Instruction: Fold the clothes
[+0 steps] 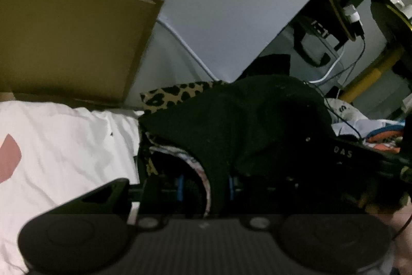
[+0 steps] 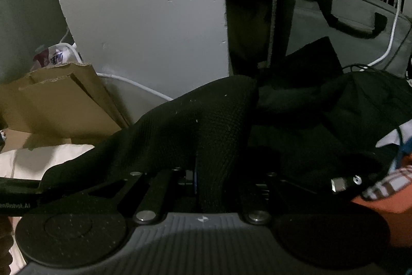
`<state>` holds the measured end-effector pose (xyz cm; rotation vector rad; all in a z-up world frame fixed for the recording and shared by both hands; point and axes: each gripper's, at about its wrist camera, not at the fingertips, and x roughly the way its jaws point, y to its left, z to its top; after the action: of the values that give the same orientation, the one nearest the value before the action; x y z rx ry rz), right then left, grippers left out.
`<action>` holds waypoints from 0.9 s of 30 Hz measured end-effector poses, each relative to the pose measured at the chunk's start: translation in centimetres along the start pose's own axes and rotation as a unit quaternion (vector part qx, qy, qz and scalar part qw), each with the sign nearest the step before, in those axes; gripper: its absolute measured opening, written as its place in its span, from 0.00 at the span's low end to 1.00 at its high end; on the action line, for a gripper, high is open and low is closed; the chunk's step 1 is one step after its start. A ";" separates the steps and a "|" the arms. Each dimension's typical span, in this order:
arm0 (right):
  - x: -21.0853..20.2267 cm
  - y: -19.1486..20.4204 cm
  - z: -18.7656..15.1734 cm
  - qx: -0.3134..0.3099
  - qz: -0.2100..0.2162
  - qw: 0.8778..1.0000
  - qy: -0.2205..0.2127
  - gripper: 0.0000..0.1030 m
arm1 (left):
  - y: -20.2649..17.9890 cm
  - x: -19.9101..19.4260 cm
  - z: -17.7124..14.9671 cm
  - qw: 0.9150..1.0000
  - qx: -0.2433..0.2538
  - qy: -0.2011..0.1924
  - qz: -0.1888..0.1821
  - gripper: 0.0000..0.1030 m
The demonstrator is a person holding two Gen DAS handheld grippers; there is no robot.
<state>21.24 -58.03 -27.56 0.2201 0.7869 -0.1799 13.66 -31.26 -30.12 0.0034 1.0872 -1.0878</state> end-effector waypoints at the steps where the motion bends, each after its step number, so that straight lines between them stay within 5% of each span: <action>1: 0.2 0.0 0.1 -0.002 0.000 1.000 0.000 0.08 | 0.2 0.0 0.0 1.000 -0.001 -0.002 0.000 0.31; 4: 1.2 -0.4 0.3 0.007 0.001 1.000 0.005 0.11 | 0.7 0.6 0.0 1.000 -0.009 0.000 0.004 0.31; 9: 3.3 -2.3 1.2 0.068 0.019 0.997 0.035 0.43 | 1.5 1.9 0.0 1.000 -0.018 0.010 0.012 0.31; 19: 6.4 -3.9 2.5 0.120 -0.020 0.991 0.058 0.43 | 1.4 2.3 0.1 1.000 -0.003 0.009 0.016 0.31; 23: 6.7 -4.3 2.6 0.122 -0.033 0.991 0.046 0.42 | -0.1 1.8 -0.4 0.997 0.067 -0.009 0.031 0.31; 27: 6.8 -3.4 2.7 0.068 -0.096 0.993 0.032 0.43 | -1.4 2.1 -0.8 0.990 0.129 -0.016 0.047 0.31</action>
<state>26.98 -62.59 -31.03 0.2807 0.8614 -0.4107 12.17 -33.11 -31.30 0.2396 0.9019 -1.1336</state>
